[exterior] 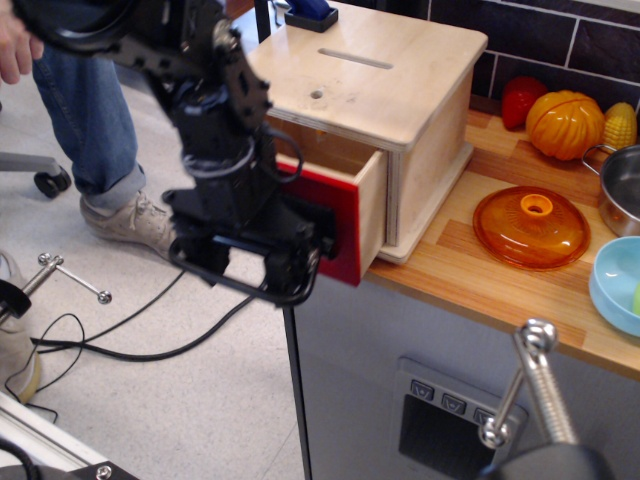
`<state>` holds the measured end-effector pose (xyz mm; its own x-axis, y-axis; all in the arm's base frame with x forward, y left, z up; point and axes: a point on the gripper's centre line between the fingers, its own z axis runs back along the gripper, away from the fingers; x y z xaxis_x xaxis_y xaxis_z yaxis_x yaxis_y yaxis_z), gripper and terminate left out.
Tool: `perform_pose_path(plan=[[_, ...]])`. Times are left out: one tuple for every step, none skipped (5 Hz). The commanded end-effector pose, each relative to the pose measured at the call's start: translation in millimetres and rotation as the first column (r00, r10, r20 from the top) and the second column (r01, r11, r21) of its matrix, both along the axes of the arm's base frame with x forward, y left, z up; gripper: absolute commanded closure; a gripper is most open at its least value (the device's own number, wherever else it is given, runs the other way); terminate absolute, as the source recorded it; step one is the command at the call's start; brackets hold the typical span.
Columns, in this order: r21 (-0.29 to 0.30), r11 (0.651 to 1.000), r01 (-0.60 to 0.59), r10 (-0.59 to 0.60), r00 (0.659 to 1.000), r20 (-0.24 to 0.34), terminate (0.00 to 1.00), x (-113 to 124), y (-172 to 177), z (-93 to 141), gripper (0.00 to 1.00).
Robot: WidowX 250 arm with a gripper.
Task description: Open drawer of box
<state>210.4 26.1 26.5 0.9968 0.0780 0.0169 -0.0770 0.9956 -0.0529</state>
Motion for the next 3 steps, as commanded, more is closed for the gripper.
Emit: perform_pose_path(plan=[[0.016,0.999,0.052,-0.051,0.998,-0.044,0.0,-46.3,-3.1,-6.7,0.0],[0.019,0.998,0.059,-0.058,0.997,-0.059,0.0,-57.4,-2.2,-8.0,0.0],[0.017,0.998,0.062,-0.06,0.994,-0.088,1.0,-58.6,-2.9,-5.8,0.0]])
